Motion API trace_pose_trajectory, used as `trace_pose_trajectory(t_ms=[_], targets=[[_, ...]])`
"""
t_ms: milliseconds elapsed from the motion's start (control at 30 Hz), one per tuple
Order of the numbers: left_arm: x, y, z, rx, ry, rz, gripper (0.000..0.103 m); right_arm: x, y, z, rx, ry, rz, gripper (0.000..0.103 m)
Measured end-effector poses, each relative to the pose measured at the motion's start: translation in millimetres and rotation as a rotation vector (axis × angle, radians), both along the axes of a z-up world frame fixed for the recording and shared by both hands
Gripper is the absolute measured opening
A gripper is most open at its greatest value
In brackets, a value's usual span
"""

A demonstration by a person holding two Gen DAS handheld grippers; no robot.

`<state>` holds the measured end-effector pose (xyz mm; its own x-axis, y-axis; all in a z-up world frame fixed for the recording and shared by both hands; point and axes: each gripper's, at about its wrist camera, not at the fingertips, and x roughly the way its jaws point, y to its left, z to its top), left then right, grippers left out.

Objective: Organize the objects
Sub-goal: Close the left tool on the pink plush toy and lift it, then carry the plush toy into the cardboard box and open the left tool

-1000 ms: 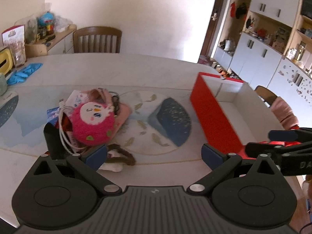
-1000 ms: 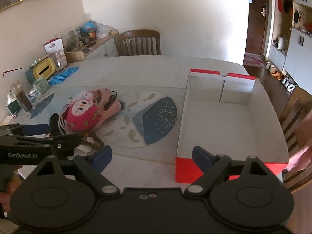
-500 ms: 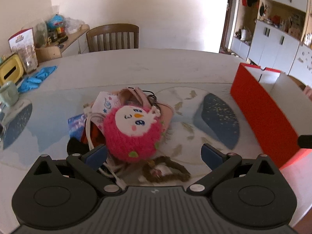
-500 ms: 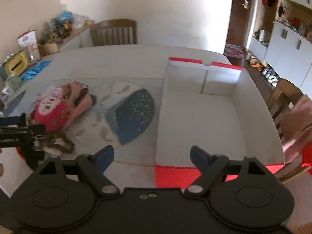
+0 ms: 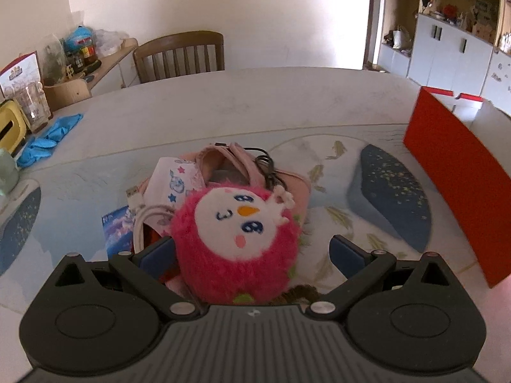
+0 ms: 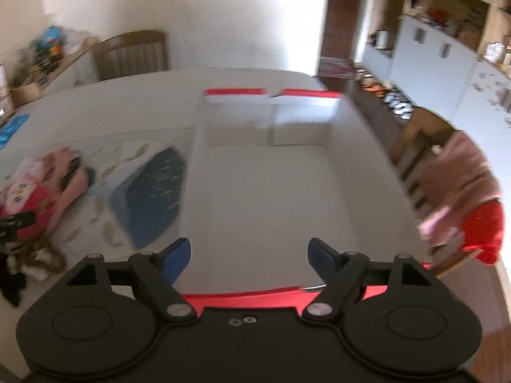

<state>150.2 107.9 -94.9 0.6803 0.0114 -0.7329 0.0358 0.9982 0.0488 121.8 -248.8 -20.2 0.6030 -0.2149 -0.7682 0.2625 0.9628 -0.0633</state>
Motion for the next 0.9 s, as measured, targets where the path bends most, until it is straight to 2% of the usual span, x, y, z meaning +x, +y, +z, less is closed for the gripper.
trace_pose_trajectory(t_ms=[167, 300, 400, 733, 833, 900], targets=[[13, -2, -7, 0.031, 0.008, 0.023, 0.102, -3, -27, 7, -0.013, -0.020, -0.043, 0.081], [20, -3, -15, 0.055, 0.014, 0.082, 0.102, -3, -58, 8, -0.031, -0.012, -0.076, 0.081], [24, -5, -19, 0.067, 0.029, 0.127, 0.093, -3, -79, 8, -0.048, -0.003, -0.078, 0.081], [24, -17, -16, 0.098, 0.014, 0.212, 0.082, 1, -135, -4, -0.077, 0.034, -0.084, 0.080], [23, -20, -15, 0.107, 0.008, 0.228, 0.080, 4, -147, -12, -0.075, 0.061, -0.079, 0.076], [23, -22, -15, 0.110, 0.004, 0.239, 0.079, 5, -152, -18, -0.068, 0.081, -0.069, 0.069]])
